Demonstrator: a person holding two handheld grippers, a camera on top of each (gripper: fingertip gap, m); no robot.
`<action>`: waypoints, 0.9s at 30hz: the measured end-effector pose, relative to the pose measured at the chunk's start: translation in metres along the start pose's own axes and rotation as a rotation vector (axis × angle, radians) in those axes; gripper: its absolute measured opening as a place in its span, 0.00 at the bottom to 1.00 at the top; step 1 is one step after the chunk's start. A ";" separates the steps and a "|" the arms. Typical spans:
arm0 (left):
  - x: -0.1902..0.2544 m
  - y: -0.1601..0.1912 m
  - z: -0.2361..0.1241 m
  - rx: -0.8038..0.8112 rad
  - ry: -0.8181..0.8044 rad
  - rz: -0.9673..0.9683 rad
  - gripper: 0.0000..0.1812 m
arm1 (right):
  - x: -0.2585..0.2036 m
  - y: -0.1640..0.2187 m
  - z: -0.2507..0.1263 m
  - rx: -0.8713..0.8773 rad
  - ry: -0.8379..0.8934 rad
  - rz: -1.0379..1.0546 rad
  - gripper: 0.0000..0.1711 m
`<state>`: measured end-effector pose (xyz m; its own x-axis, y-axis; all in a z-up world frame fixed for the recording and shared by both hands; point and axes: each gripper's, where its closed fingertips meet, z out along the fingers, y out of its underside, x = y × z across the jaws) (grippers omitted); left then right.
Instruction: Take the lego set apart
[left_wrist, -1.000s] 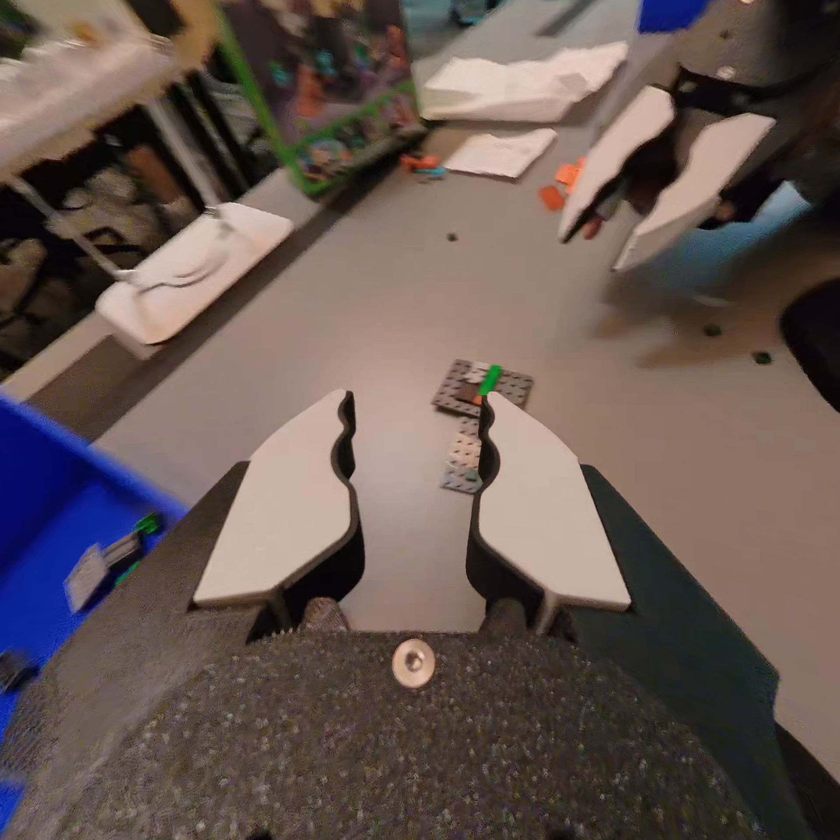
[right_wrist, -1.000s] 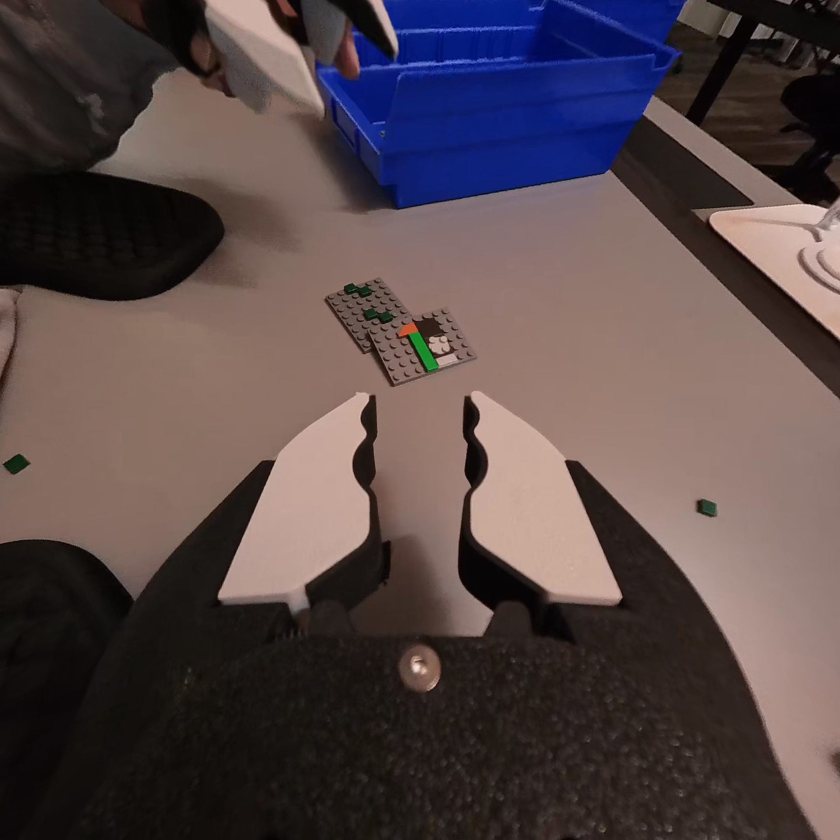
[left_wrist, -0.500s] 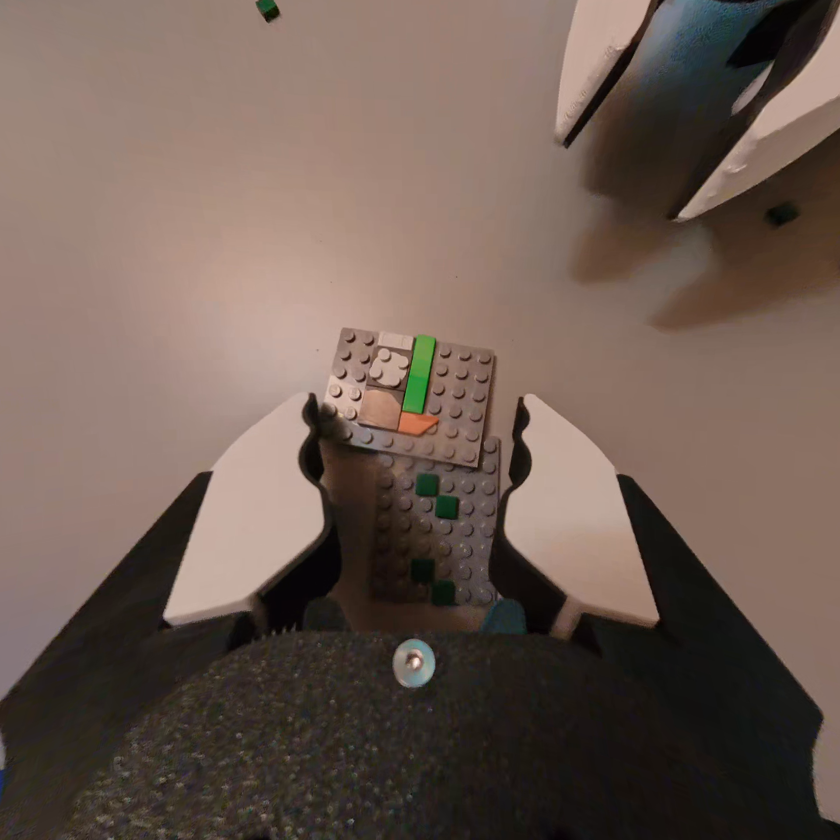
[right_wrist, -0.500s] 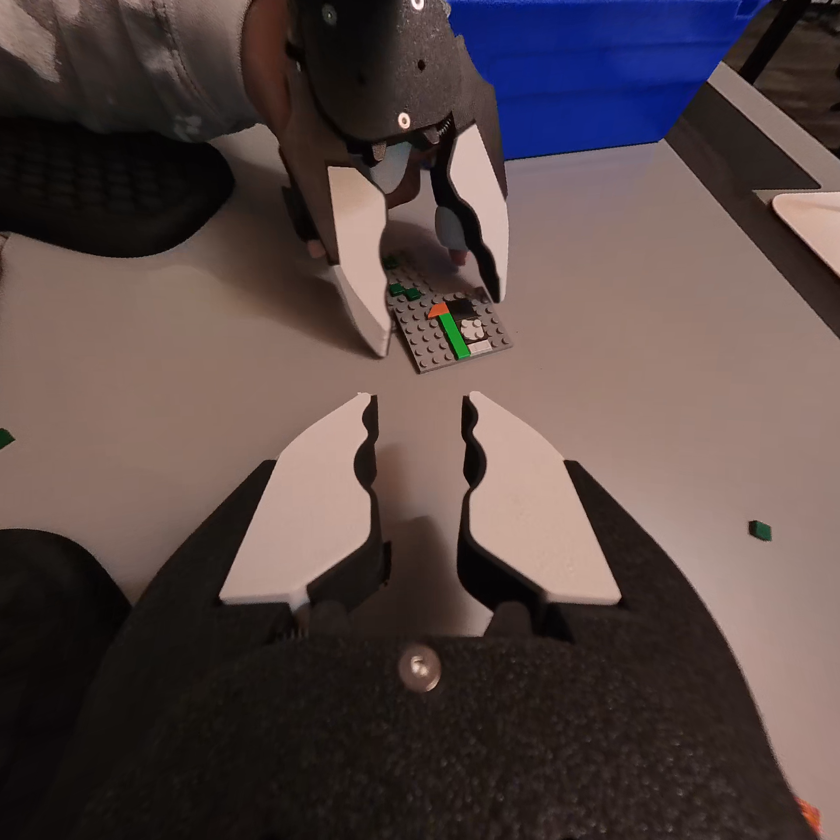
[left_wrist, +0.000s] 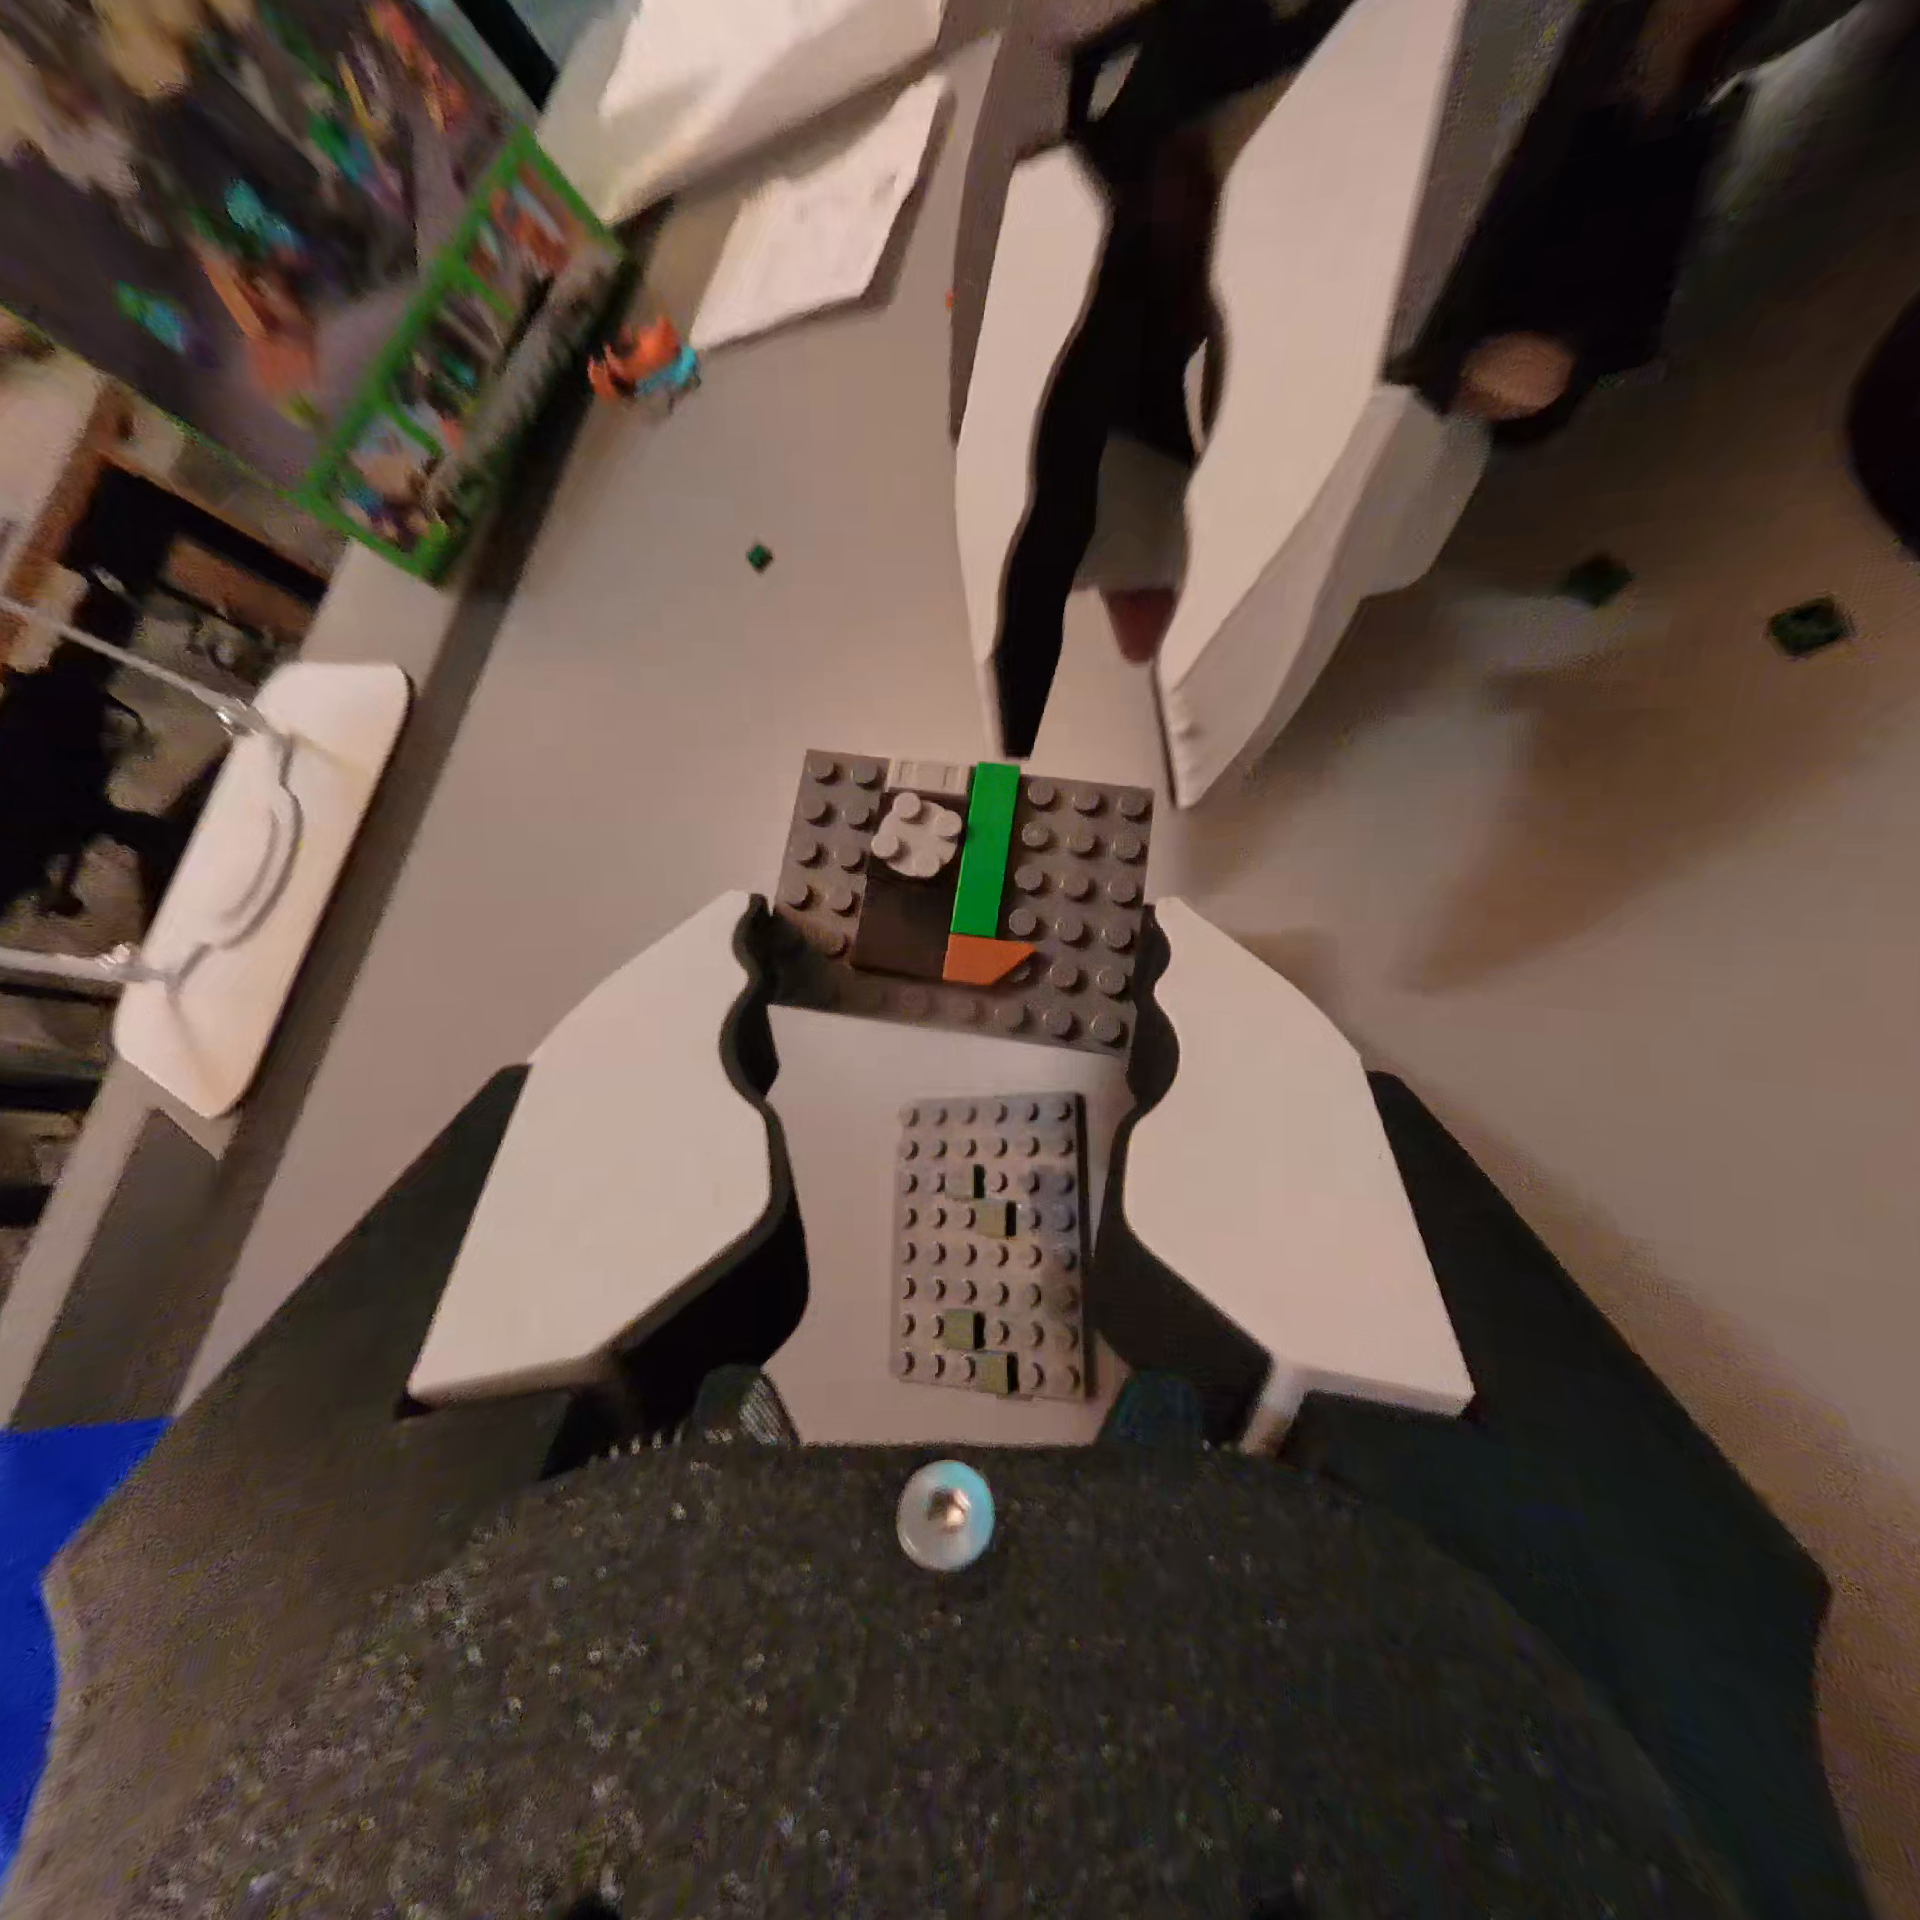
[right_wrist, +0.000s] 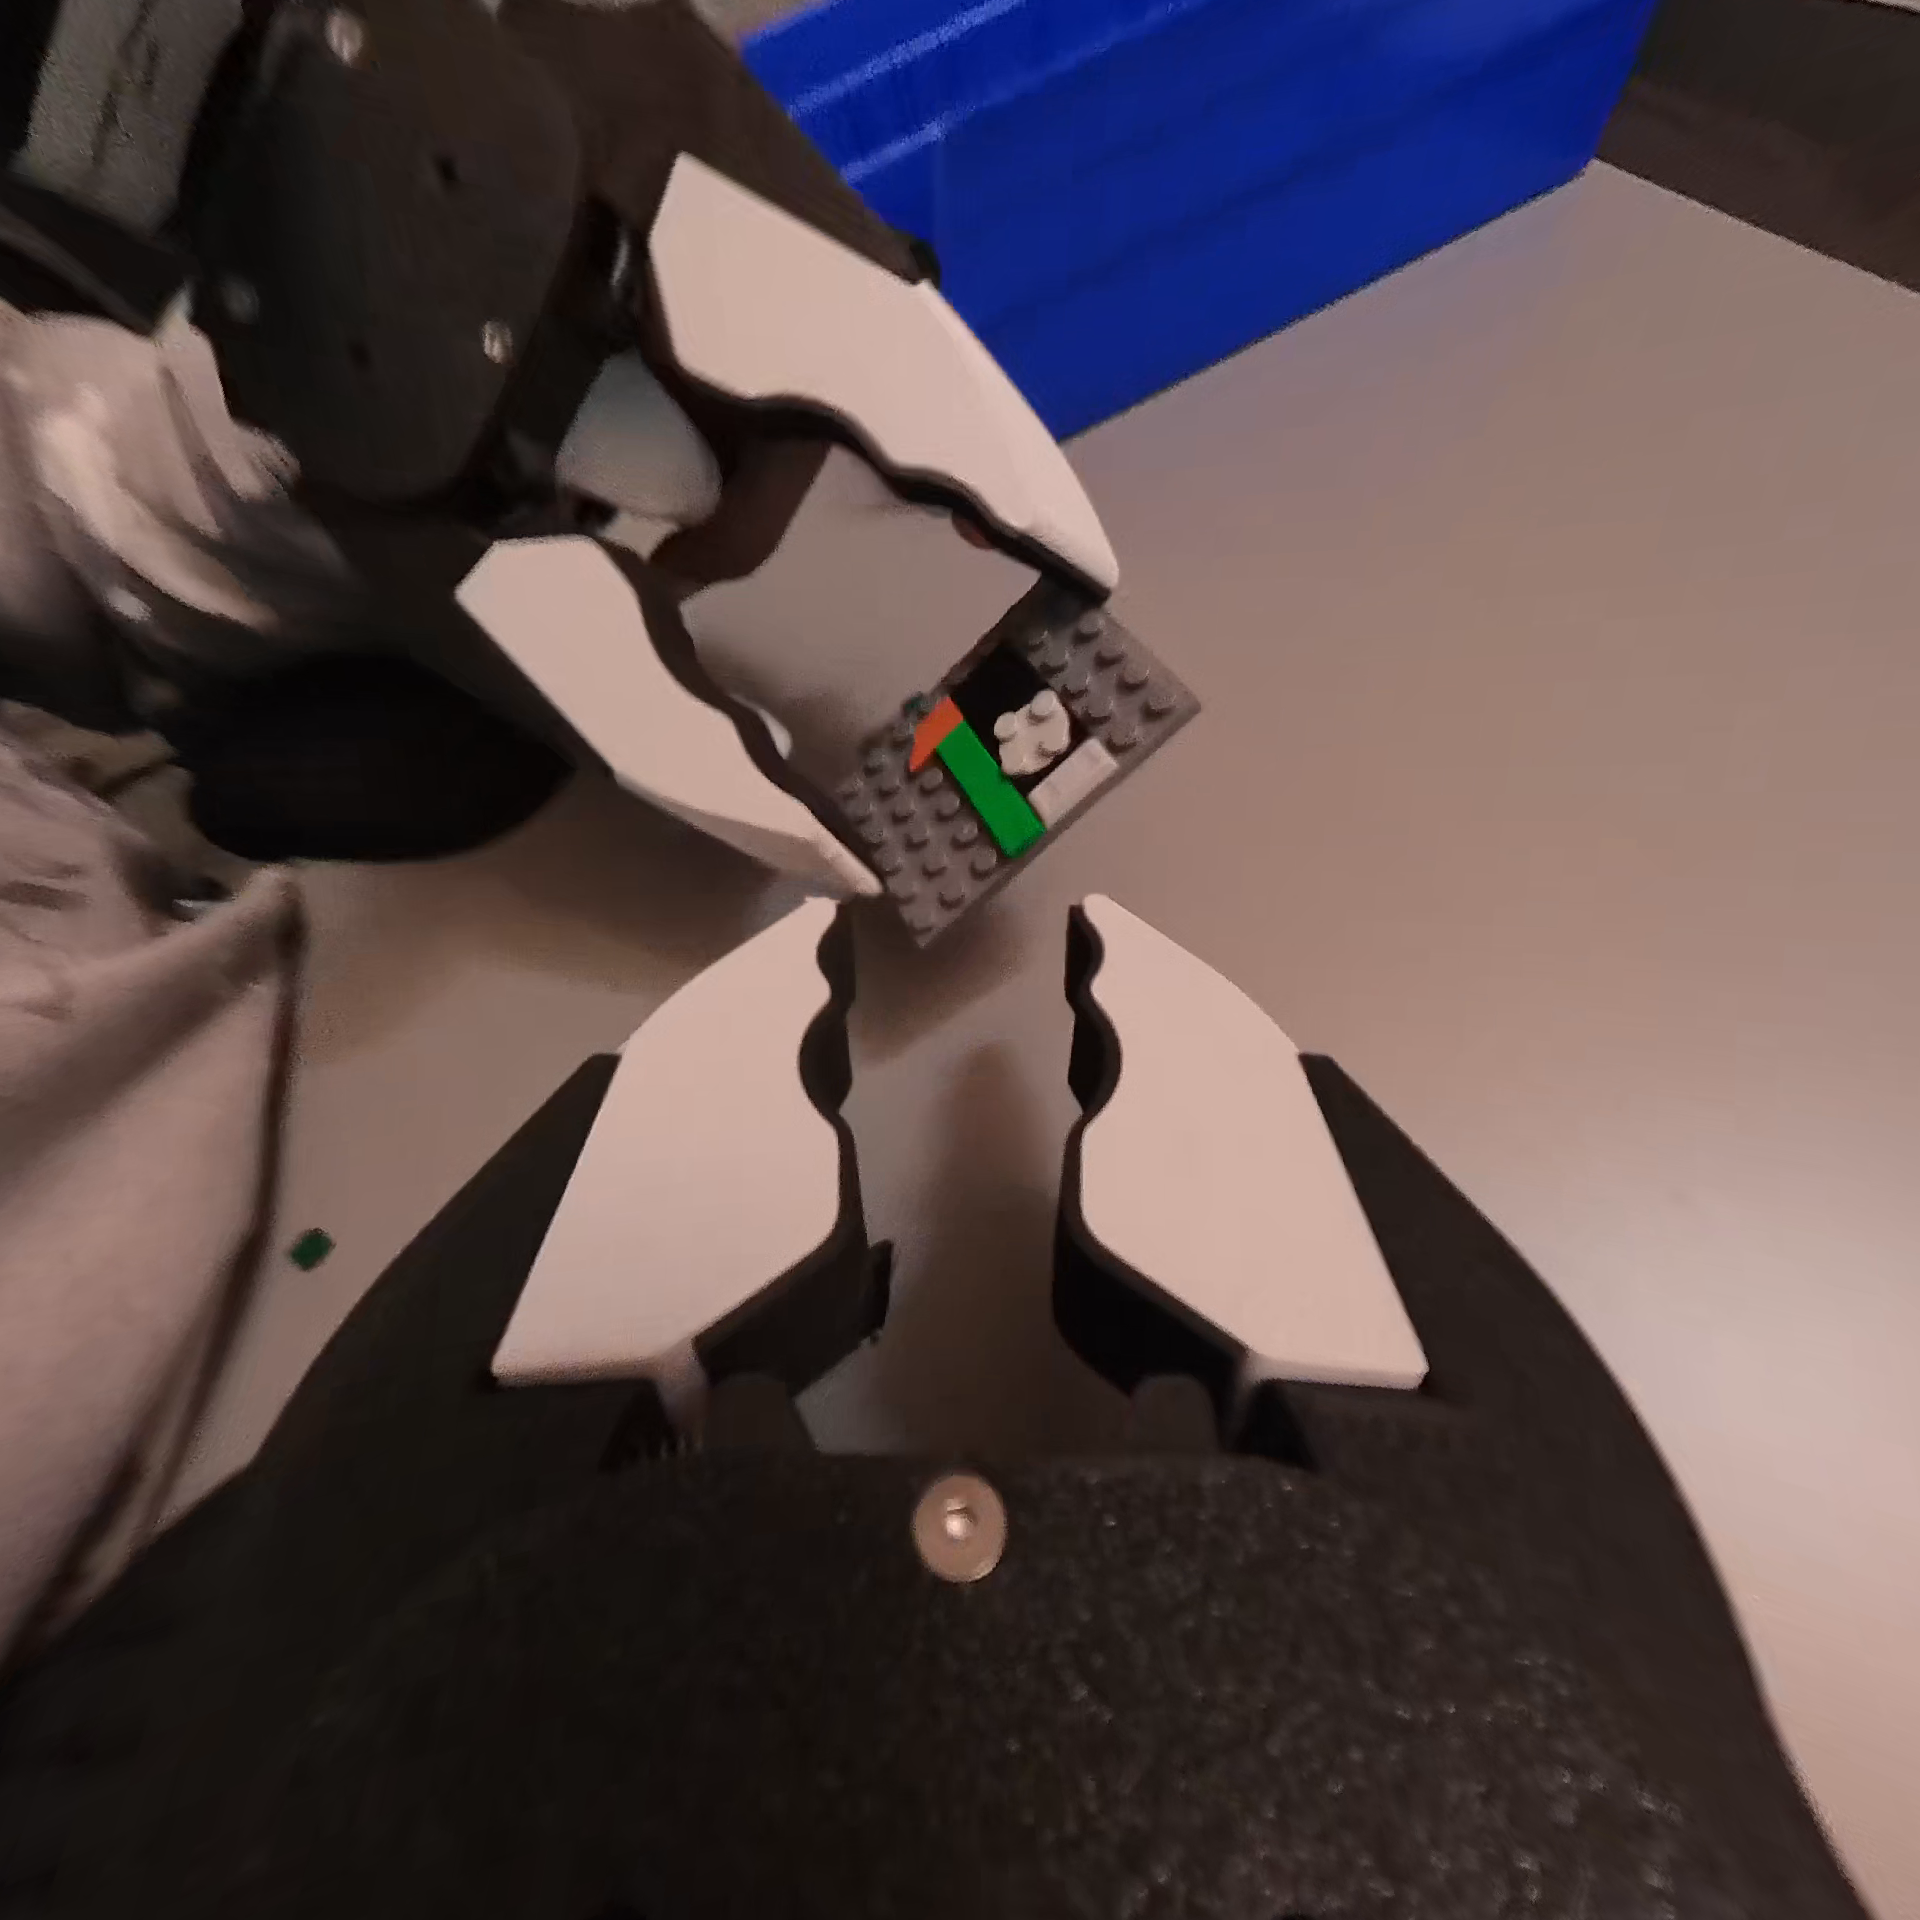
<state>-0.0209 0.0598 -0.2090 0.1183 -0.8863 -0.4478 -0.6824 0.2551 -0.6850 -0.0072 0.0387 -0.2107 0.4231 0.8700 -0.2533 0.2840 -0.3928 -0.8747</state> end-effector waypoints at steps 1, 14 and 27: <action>0.003 -0.005 -0.003 0.020 -0.006 0.013 0.37 | -0.006 -0.004 0.000 0.020 -0.034 0.025 0.23; 0.009 -0.040 -0.032 0.214 -0.157 0.136 0.36 | -0.031 -0.029 -0.009 0.143 -0.288 0.259 0.12; 0.033 -0.041 -0.038 0.322 0.417 -0.423 0.23 | -0.045 0.022 -0.037 -0.345 -0.434 -0.249 0.03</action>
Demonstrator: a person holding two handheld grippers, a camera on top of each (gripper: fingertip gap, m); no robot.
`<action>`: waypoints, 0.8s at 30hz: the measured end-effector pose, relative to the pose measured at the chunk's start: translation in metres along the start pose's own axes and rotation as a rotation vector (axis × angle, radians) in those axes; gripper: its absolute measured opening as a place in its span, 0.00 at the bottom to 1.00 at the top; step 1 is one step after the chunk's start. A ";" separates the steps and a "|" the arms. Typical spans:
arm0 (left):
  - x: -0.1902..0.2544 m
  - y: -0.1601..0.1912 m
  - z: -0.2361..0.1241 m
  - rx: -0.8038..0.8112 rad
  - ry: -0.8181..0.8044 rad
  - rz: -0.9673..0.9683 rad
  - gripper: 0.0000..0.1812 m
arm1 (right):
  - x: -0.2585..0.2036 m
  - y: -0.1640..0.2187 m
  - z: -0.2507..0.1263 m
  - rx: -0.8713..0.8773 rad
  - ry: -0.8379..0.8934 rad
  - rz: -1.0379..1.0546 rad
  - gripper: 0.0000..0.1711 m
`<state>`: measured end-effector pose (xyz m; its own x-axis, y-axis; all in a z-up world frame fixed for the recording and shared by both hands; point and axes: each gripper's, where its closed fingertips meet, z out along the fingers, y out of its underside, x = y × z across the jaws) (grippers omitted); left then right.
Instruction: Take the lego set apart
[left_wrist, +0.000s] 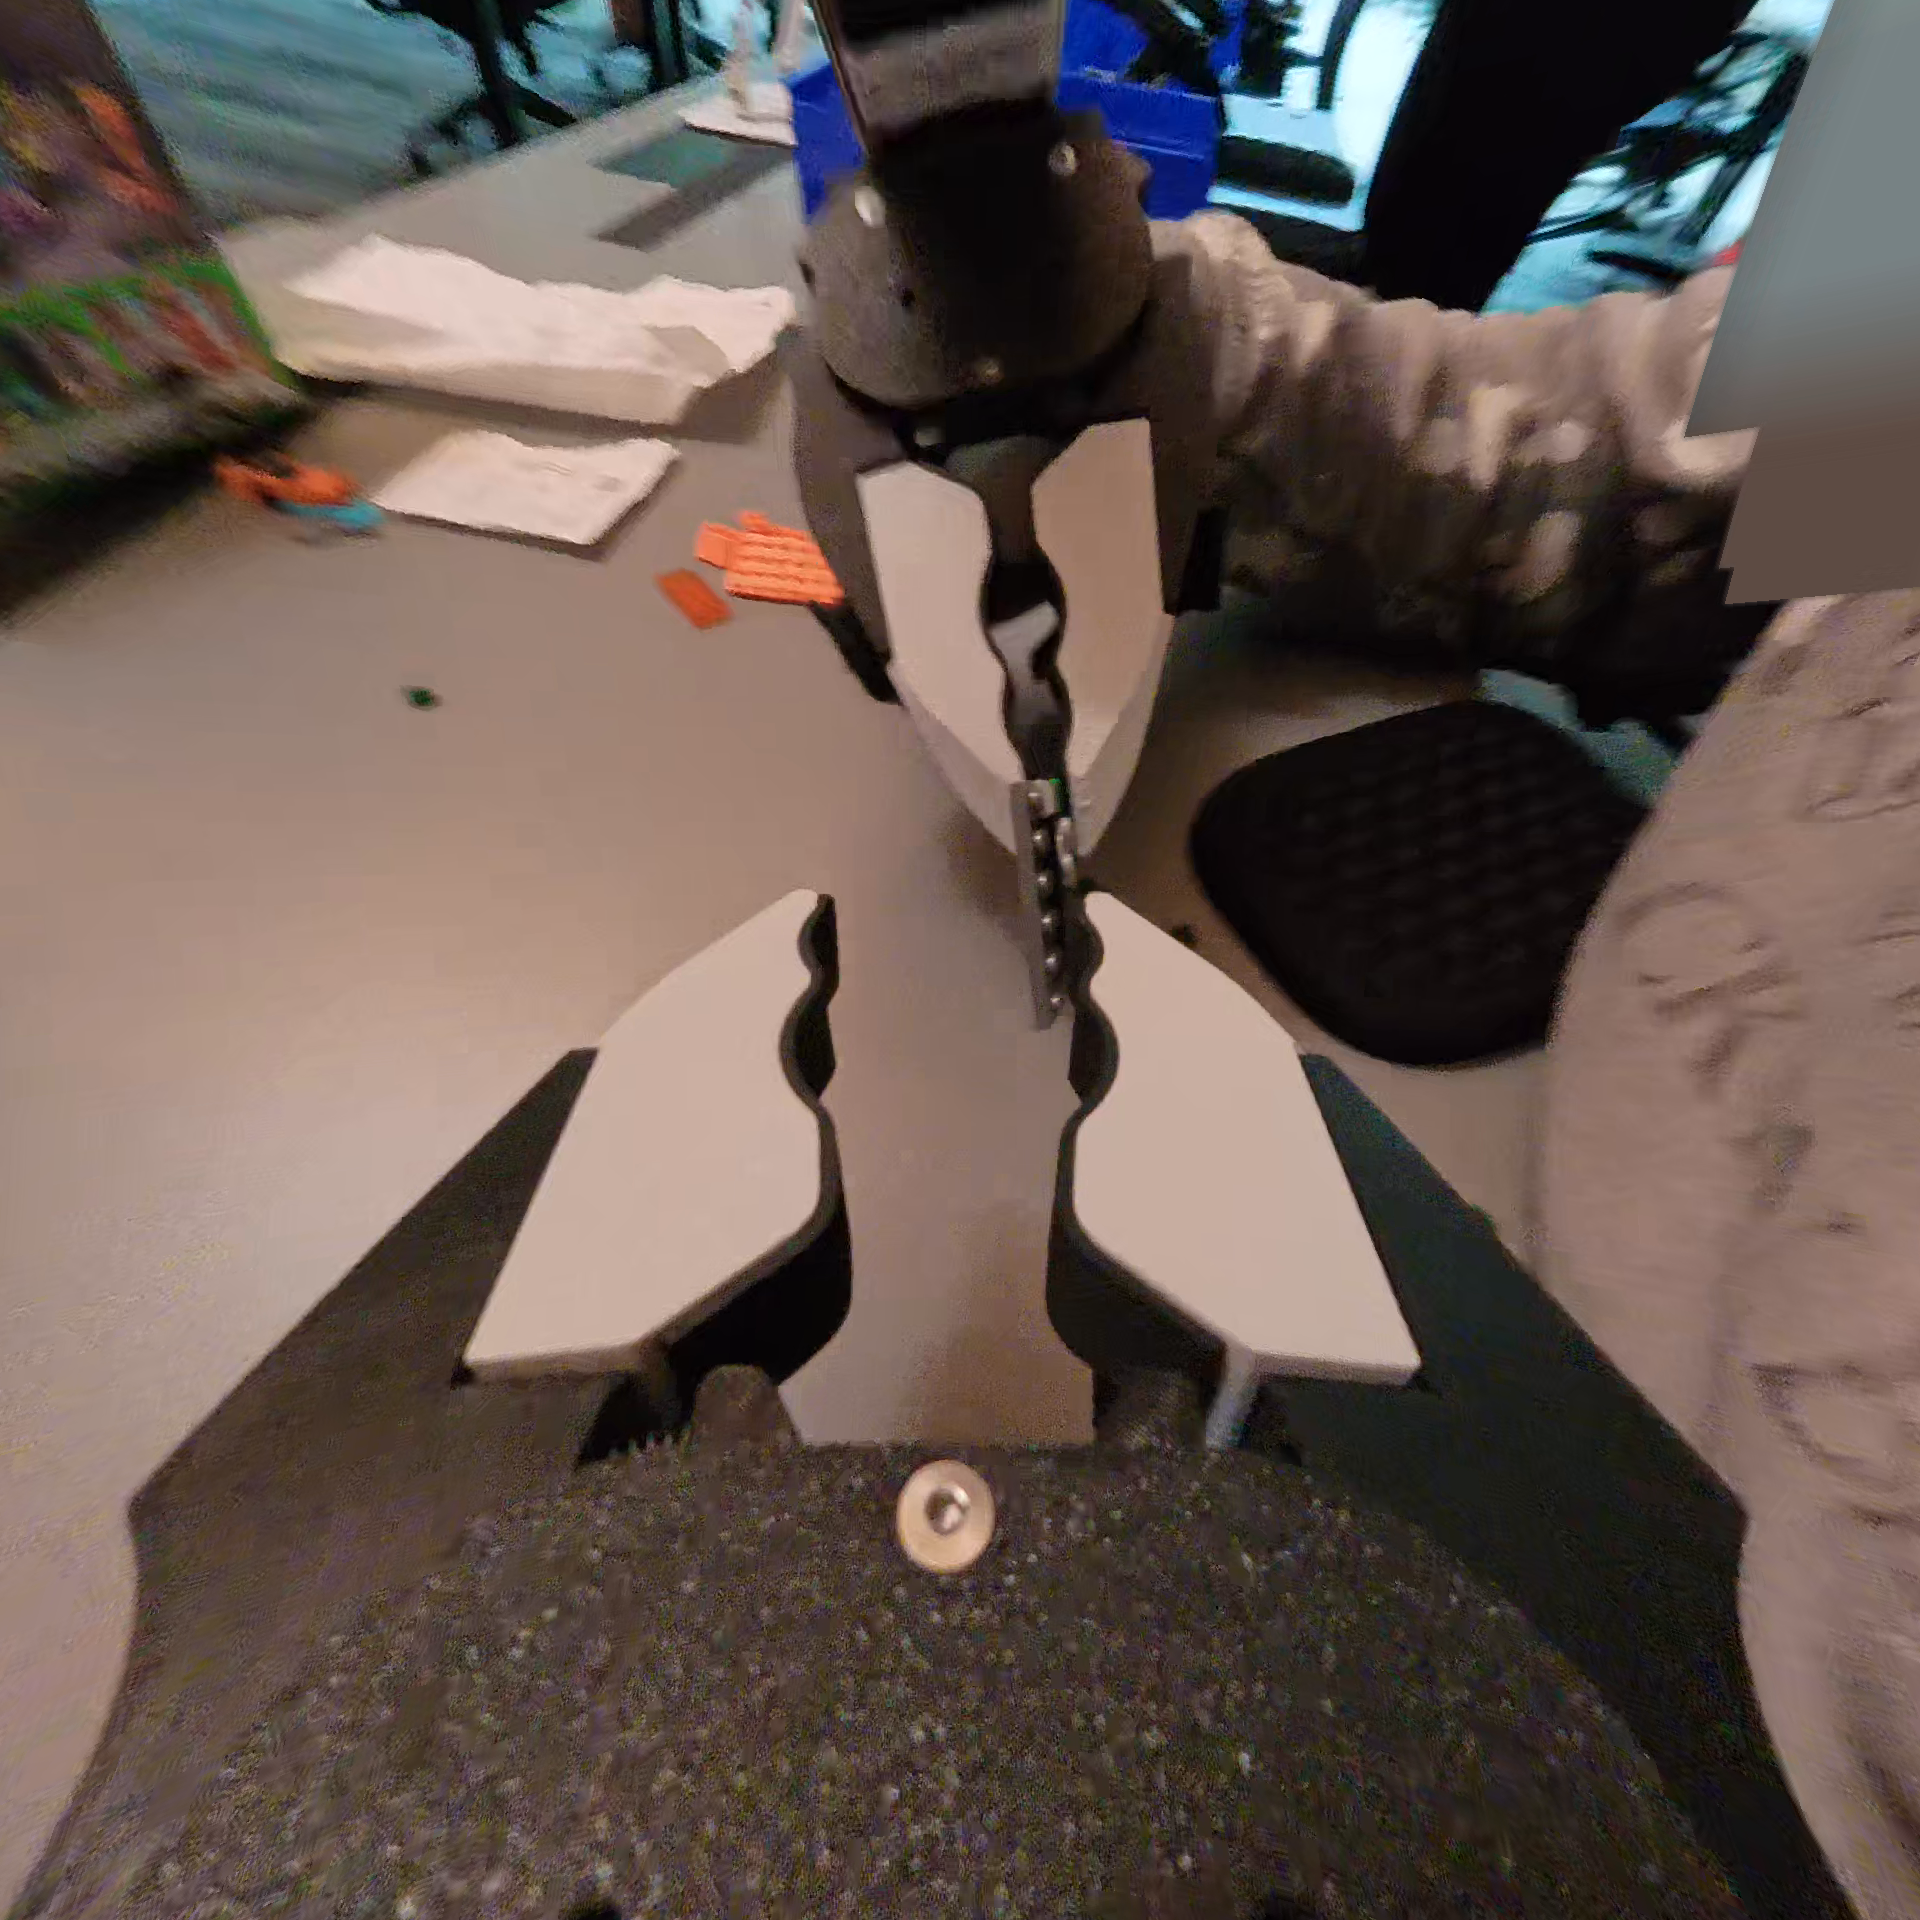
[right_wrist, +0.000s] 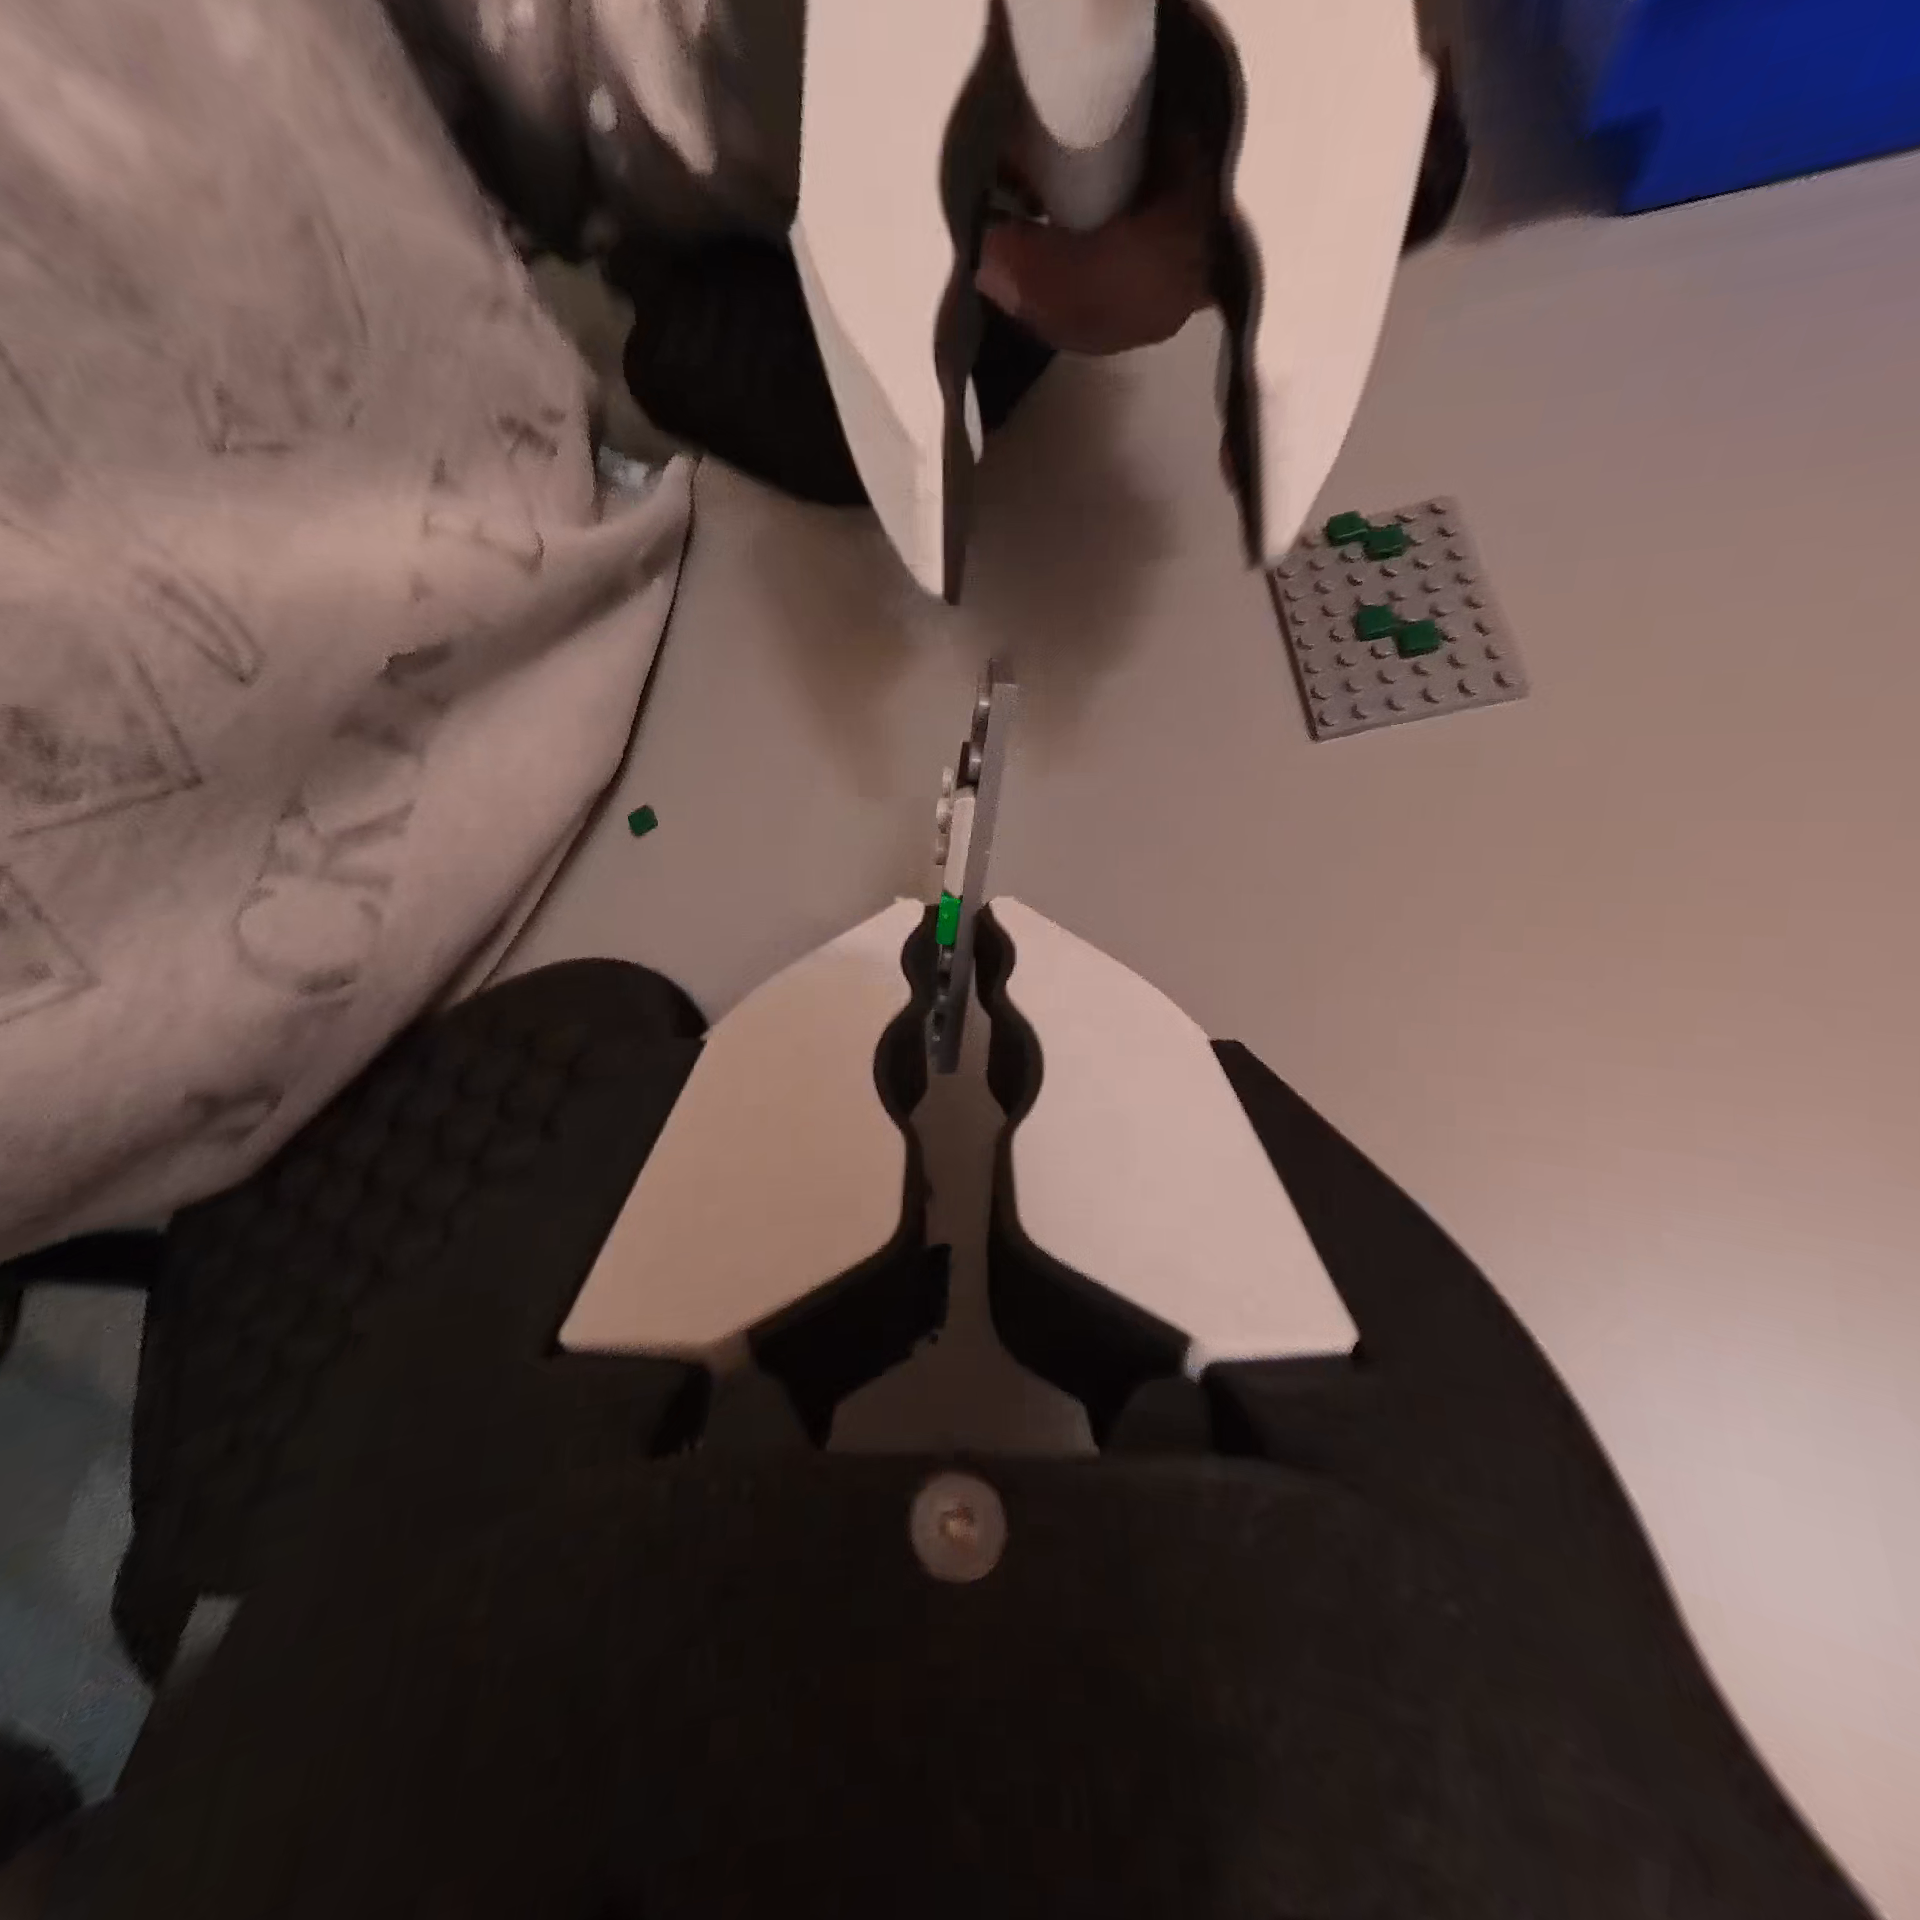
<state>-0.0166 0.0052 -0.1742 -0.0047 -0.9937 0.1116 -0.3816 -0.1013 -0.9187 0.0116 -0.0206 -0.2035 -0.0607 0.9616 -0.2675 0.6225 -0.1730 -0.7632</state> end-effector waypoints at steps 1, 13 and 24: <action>0.006 0.002 0.003 -0.010 0.049 -0.027 0.21 | -0.002 -0.001 0.000 -0.035 -0.015 -0.022 0.03; -0.011 -0.003 0.007 0.097 0.026 -0.281 0.03 | 0.038 -0.030 -0.018 0.001 0.305 -0.175 0.08; -0.034 -0.011 -0.006 0.250 0.102 -0.625 0.03 | 0.054 -0.052 -0.025 -0.003 0.718 -0.408 0.24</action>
<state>-0.0174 0.0399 -0.1656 0.0551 -0.7365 0.6742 -0.1157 -0.6754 -0.7283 -0.0049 0.0457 -0.1637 0.2309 0.8508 0.4720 0.6614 0.2185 -0.7175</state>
